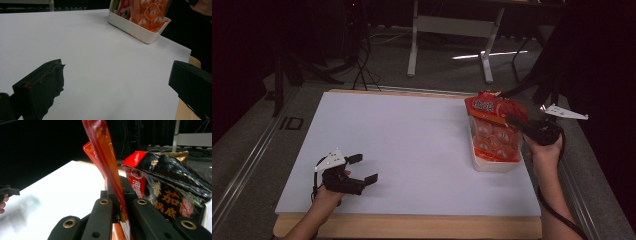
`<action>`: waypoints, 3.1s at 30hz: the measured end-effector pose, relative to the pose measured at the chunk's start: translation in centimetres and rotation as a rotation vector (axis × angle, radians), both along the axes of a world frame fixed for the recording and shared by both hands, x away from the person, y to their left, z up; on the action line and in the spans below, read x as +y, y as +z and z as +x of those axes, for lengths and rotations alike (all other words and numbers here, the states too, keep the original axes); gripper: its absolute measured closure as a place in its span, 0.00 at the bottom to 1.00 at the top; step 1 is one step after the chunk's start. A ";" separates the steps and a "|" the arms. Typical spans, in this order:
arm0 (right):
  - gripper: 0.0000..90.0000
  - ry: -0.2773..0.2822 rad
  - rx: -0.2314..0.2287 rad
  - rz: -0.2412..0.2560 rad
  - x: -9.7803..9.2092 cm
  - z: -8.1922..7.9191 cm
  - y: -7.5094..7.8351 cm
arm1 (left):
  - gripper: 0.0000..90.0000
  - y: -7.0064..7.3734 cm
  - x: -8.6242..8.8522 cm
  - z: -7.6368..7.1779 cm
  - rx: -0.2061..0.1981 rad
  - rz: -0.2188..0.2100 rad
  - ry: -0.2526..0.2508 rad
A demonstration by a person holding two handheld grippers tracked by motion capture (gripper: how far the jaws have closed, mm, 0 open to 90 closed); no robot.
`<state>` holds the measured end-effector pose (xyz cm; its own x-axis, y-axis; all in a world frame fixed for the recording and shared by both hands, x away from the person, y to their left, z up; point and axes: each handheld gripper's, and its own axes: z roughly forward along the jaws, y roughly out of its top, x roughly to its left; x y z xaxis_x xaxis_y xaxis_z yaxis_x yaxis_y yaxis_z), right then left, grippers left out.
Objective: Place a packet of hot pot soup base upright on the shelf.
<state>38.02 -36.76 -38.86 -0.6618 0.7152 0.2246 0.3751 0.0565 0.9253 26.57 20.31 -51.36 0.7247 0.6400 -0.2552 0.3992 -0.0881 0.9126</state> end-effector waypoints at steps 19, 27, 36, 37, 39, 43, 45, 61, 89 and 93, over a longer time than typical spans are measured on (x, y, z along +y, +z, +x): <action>0.98 -0.048 0.016 -0.002 -1.6 -0.8 -3.1 | 0.00 -0.3 -0.2 0.1 0.010 0.001 -0.004; 0.96 -0.050 0.033 0.027 -1.9 -0.7 -3.8 | 0.00 -0.4 -0.1 0.1 0.017 -0.006 -0.001; 0.69 -0.072 -0.003 0.021 -1.3 -1.1 -1.6 | 0.00 -0.4 -0.2 0.2 0.023 -0.007 -0.002; 0.69 -0.072 -0.003 0.021 -1.3 -1.1 -1.6 | 0.00 -0.4 -0.2 0.2 0.023 -0.008 -0.002; 0.57 -0.083 -0.035 0.014 -0.7 -1.4 -0.2 | 0.00 -0.4 -0.1 0.2 0.021 -0.010 -0.001; 0.46 -0.102 -0.075 0.019 -0.1 -1.8 1.4 | 0.00 -0.4 -0.1 0.1 0.021 -0.011 0.000; 0.42 -0.100 -0.102 0.019 0.3 -2.2 2.4 | 0.00 -0.5 -0.1 0.1 0.019 -0.009 0.000; 0.21 0.006 -0.229 0.003 5.3 -6.1 7.1 | 0.00 -0.4 -0.2 -0.1 0.011 -0.007 -0.003; 0.15 0.190 -0.114 -0.089 11.2 -6.5 -0.2 | 0.00 -0.3 -0.2 -0.2 0.011 -0.011 -0.009; 0.15 0.235 -0.088 -0.103 12.5 -6.6 -2.1 | 0.00 -0.3 -0.3 -0.2 0.011 -0.004 -0.010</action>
